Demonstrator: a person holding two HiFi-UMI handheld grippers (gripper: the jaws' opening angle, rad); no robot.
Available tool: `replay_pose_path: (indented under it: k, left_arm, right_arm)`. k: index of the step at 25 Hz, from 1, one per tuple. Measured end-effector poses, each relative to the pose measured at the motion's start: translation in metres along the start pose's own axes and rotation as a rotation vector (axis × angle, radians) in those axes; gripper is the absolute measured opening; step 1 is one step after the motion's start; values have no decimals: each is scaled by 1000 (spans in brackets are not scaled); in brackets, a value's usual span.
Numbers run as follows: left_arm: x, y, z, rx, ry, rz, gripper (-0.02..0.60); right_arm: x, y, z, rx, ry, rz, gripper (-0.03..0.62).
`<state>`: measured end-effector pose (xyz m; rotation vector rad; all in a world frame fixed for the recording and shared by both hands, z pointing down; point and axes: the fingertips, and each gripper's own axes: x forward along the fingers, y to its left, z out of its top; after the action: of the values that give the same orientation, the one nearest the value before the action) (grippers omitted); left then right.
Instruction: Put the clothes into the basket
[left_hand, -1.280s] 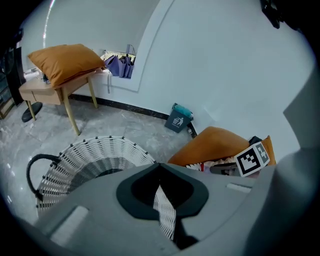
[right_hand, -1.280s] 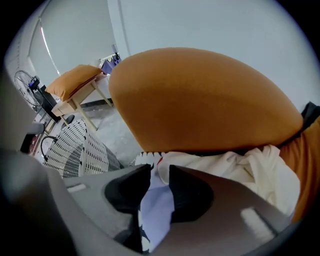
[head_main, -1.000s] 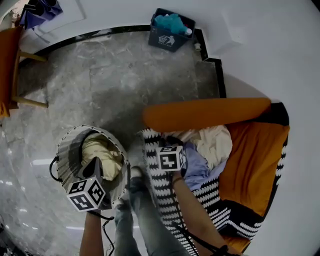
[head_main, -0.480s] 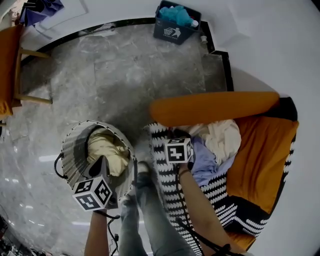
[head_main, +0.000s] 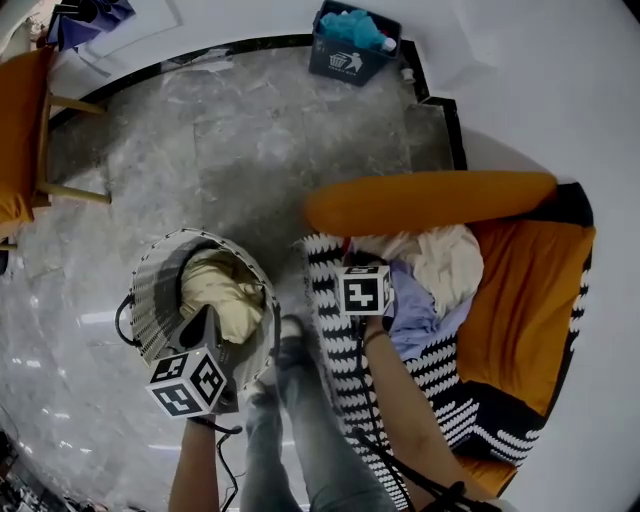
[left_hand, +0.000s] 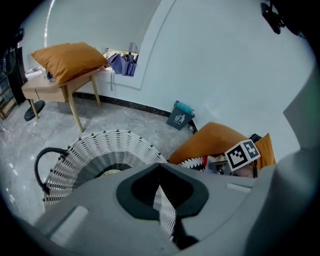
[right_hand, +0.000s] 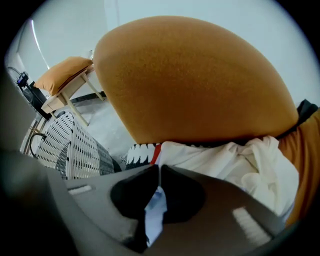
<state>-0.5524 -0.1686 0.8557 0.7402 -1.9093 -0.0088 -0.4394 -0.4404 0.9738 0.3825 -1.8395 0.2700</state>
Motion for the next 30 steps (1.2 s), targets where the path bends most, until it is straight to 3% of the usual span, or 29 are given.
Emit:
replay_pose_path:
  k: [9,19,30]
  left_arm:
    - [-32,-23,2,39,-40,-49,-6]
    - [-103,-66,13,98,-75,-157,-6]
    - [-209,-140,33,279,-171,-310,-6]
  right_arm:
    - [-63,1,4,104,-94,7,20]
    - [-190,-18,-3,261,-268,-49,18]
    - [-363,-50,-7,393,-496,-124,17]
